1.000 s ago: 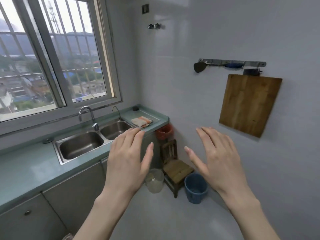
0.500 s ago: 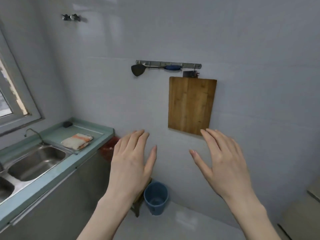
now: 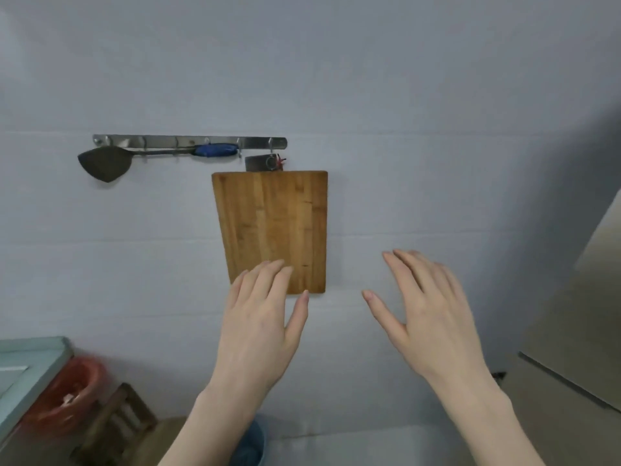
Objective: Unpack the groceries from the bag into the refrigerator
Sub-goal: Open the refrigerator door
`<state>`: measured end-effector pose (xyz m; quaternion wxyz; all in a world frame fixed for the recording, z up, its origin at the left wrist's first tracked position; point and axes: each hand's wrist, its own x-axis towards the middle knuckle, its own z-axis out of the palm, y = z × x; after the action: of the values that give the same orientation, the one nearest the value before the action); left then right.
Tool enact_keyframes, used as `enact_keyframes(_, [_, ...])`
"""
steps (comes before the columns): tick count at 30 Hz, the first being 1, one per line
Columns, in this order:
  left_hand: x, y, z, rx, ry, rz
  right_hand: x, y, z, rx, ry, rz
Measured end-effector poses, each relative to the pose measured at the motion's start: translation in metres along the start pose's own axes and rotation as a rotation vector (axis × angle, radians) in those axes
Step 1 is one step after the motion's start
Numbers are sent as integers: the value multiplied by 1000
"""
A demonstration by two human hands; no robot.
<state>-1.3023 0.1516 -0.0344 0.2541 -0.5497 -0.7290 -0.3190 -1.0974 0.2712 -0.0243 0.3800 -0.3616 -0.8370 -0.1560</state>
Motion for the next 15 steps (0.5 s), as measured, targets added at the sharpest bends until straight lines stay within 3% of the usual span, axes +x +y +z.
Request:
enact_keyframes(8, [60,12,80,-200,-76,128,3,42,8,-224,3,205])
enact_keyframes(15, [95,77,140,-386,-109,256,-21,100,-6,-401,-14,417])
